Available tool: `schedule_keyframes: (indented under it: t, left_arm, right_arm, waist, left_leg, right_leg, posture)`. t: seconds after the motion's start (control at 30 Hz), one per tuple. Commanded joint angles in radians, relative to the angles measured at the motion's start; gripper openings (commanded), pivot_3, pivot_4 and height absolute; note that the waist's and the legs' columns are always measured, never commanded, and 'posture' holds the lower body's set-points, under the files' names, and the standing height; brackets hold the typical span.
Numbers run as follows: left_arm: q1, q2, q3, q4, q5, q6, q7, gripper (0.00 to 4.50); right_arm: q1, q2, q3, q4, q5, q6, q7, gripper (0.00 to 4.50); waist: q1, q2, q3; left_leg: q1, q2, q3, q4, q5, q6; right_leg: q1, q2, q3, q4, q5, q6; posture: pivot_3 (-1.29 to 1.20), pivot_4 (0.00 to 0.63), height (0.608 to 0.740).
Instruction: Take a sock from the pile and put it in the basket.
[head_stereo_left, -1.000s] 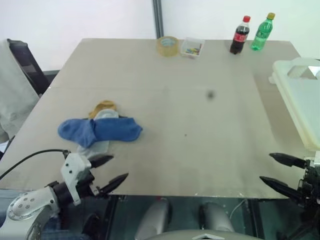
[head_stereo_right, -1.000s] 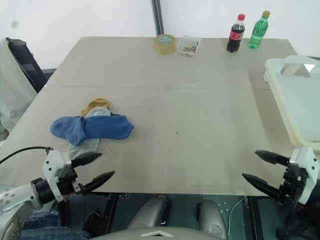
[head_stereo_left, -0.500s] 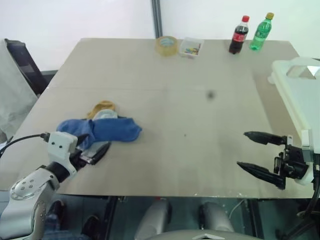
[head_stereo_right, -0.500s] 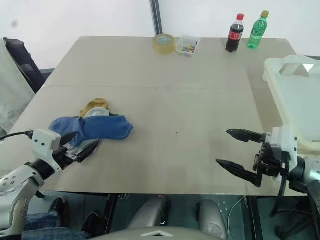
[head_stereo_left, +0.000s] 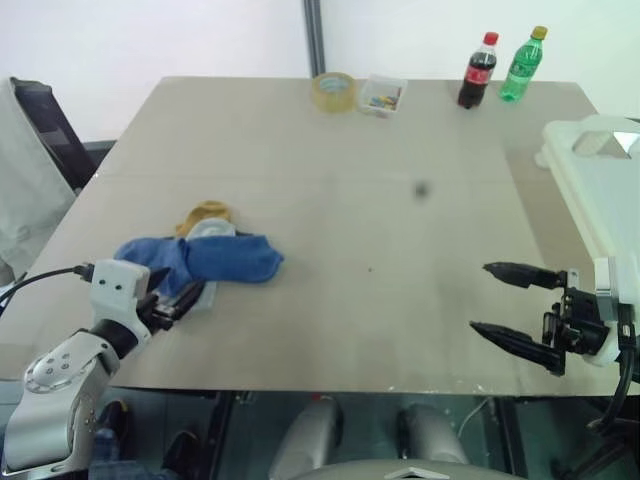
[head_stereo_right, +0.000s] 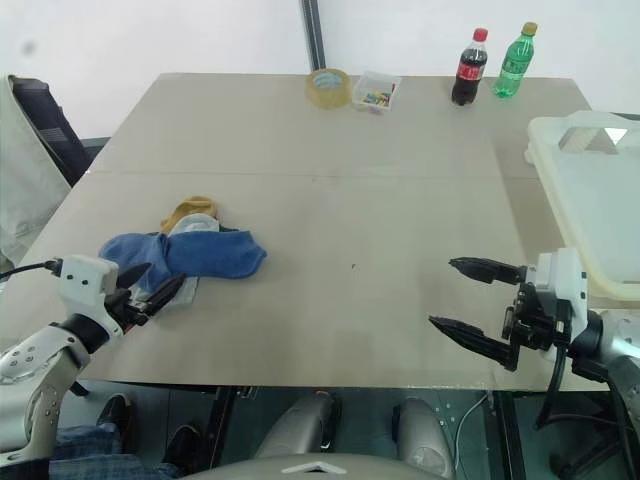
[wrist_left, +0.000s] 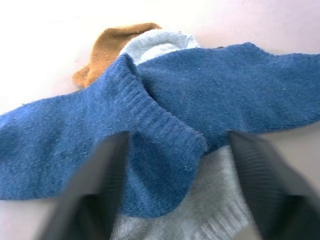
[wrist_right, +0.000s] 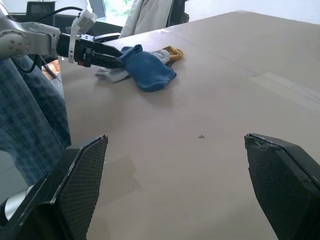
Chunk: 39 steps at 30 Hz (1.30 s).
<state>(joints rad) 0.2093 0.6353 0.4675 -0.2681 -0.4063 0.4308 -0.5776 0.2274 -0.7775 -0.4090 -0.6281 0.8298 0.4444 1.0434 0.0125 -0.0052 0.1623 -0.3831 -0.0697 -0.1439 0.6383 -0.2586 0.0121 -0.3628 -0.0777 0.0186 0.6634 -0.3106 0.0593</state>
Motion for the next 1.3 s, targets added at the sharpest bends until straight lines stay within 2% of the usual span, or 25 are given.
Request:
schedule_keyframes:
  t: [0.03, 0.07, 0.13, 0.17, 0.47, 0.7, 0.83, 1.0, 1.1, 1.3]
  left_arm:
    - [0.005, 0.018, 0.021, -0.03, 0.0, -0.009, -0.008, 1.51]
    - [0.005, 0.02, 0.021, -0.027, 0.003, -0.01, -0.01, 0.84]
    - [0.006, 0.028, 0.018, -0.023, 0.011, -0.014, -0.016, 0.14]
    - [0.007, 0.033, 0.016, -0.022, 0.017, -0.017, -0.019, 0.05]
    - [0.0, 0.034, 0.02, -0.023, 0.02, -0.016, -0.02, 0.05]
    - [-0.038, 0.015, 0.012, -0.083, -0.066, 0.025, -0.04, 0.05]
    - [-0.072, 0.002, -0.1, -0.184, -0.104, 0.102, -0.037, 0.05]
    - [-0.156, -0.026, -0.298, -0.295, -0.091, 0.201, 0.011, 0.05]
    - [-0.22, -0.049, -0.379, -0.304, -0.085, 0.259, 0.045, 0.05]
    - [-0.388, -0.14, -0.632, -0.23, -0.022, 0.319, 0.059, 0.05]
  right_arm:
    - [-0.01, 0.006, 0.0, -0.018, 0.012, -0.031, 0.015, 4.5]
    - [-0.01, 0.007, 0.001, -0.019, 0.014, -0.035, 0.019, 4.5]
    - [-0.011, 0.006, 0.005, -0.018, 0.013, -0.047, 0.032, 4.5]
    - [-0.01, 0.003, 0.008, -0.017, 0.009, -0.053, 0.042, 4.5]
    - [0.005, -0.012, 0.043, -0.001, -0.072, -0.124, 0.121, 4.5]
    - [0.015, -0.005, 0.066, 0.016, -0.113, -0.162, 0.137, 4.5]
    - [0.003, -0.007, 0.075, 0.022, -0.113, -0.165, 0.13, 4.5]
    - [-0.01, -0.008, 0.076, 0.032, -0.119, -0.172, 0.126, 4.5]
    - [-0.007, -0.009, 0.065, 0.027, -0.118, -0.173, 0.118, 4.5]
    - [0.002, -0.008, 0.053, 0.015, -0.12, -0.176, 0.096, 4.5]
  waist:
    - [0.001, 0.0, 0.0]
    - [0.001, 0.0, 0.0]
    - [0.001, 0.0, 0.0]
    - [0.001, 0.0, 0.0]
    - [0.001, 0.0, 0.0]
    - [0.001, 0.0, 0.0]
    - [0.002, 0.0, 0.0]
    - [0.002, 0.0, 0.0]
    - [0.0, 0.0, 0.0]
    - [0.004, 0.0, 0.0]
  left_leg:
    - [0.0, 0.0, 0.0, 0.0, 0.0, 0.0]
    - [0.0, 0.0, 0.0, 0.0, 0.0, 0.0]
    - [0.0, 0.0, 0.0, 0.0, 0.0, 0.0]
    - [0.0, 0.0, 0.0, 0.0, 0.0, 0.0]
    - [0.0, 0.0, 0.0, 0.0, 0.0, 0.0]
    - [0.0, 0.0, 0.0, 0.001, 0.0, 0.0]
    - [0.0, 0.0, 0.0, 0.002, 0.0, 0.0]
    - [-0.001, 0.0, 0.0, 0.005, 0.0, 0.0]
    - [0.0, 0.0, 0.0, 0.005, 0.0, 0.0]
    - [-0.001, 0.002, 0.001, 0.008, 0.0, 0.0]
  right_leg:
    - [0.0, 0.0, 0.0, 0.0, 0.0, 0.0]
    - [0.0, 0.0, 0.0, 0.0, 0.0, 0.0]
    - [0.0, 0.0, 0.0, 0.0, 0.0, 0.0]
    - [0.0, 0.0, 0.0, 0.0, 0.0, 0.0]
    - [0.0, 0.0, 0.0, 0.0, 0.0, 0.0]
    - [0.0, 0.0, 0.0, 0.001, 0.0, 0.0]
    - [0.0, 0.0, 0.0, 0.001, 0.0, 0.0]
    - [0.001, 0.0, 0.0, 0.001, 0.002, 0.001]
    - [0.001, 0.002, 0.001, 0.002, 0.002, 0.001]
    - [0.001, 0.006, 0.001, 0.003, 0.004, 0.001]
  posture:
    - [0.0, 0.15, 0.74]
    - [0.0, 0.15, 0.74]
    - [0.0, 0.15, 0.74]
    - [0.0, 0.15, 0.74]
    - [0.0, 0.15, 0.74]
    - [0.0, 0.15, 0.74]
    - [0.0, 0.15, 0.74]
    - [0.0, 0.15, 0.74]
    - [0.0, 0.15, 0.74]
    - [0.0, 0.15, 0.74]
